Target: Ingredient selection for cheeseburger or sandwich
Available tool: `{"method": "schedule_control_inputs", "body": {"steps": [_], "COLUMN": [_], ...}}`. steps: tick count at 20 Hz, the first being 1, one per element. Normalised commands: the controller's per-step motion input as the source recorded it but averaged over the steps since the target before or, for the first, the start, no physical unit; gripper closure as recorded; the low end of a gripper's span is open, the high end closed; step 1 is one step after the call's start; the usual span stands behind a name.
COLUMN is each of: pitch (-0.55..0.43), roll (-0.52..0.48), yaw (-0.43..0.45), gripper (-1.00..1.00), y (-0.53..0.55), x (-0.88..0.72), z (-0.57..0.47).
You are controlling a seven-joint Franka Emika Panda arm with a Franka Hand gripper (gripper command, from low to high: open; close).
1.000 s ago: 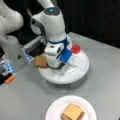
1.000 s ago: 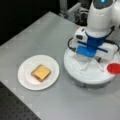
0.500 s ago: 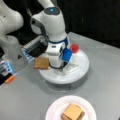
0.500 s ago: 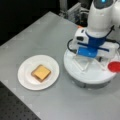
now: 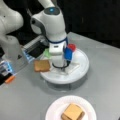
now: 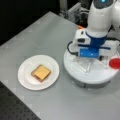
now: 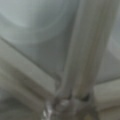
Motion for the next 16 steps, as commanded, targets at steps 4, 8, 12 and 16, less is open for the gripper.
{"method": "schedule_control_inputs", "body": {"steps": [4, 8, 12, 16], "pitch": [-0.009, -0.040, -0.021, 0.001], "roll": [0.057, 0.053, 0.054, 0.048], "yaw": [0.313, 0.272, 0.313, 0.365], "gripper": [-1.00, -1.00, -1.00, -1.00], "y": [-0.05, 0.03, 0.10, 0.11], "x": [-0.22, -0.23, -0.23, -0.19], "z": [-0.07, -0.14, -0.13, -0.10]}}
